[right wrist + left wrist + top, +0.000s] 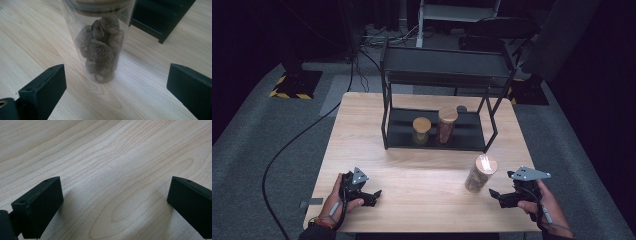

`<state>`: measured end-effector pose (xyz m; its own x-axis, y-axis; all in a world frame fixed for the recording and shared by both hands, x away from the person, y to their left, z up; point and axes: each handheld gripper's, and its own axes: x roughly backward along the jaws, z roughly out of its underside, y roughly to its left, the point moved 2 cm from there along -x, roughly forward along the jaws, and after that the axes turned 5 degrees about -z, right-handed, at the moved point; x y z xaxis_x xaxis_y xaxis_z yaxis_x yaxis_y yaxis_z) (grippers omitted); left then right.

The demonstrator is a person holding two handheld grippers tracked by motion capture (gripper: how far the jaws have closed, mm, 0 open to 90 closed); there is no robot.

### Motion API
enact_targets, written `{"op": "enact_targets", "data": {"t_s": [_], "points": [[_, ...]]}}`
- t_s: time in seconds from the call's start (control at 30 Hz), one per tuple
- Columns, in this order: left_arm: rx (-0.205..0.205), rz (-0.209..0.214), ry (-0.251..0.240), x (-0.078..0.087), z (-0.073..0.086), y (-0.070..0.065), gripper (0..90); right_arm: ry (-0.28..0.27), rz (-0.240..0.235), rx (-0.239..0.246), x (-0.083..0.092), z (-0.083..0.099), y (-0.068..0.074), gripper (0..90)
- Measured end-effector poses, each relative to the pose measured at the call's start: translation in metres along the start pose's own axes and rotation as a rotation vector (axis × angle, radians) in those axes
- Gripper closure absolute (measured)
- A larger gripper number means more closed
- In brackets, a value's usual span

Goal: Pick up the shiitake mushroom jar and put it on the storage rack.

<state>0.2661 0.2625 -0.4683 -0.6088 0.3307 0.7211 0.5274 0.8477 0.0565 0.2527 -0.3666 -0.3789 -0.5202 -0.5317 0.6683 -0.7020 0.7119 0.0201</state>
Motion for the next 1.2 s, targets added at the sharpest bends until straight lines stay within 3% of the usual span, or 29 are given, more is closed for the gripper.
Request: {"op": "enact_targets", "data": {"t_s": [0.6, 1.2], "points": [[0.0, 0.0, 0.0, 0.0, 0.0, 0.0, 0.1, -0.02, -0.045, -0.028, -0.011, -0.014, -0.004, 2.4], [0.0, 0.0, 0.0, 0.0, 0.0, 0.0, 0.1, -0.026, -0.06, -0.056, -0.025, -0.026, -0.005, 2.4]]}}
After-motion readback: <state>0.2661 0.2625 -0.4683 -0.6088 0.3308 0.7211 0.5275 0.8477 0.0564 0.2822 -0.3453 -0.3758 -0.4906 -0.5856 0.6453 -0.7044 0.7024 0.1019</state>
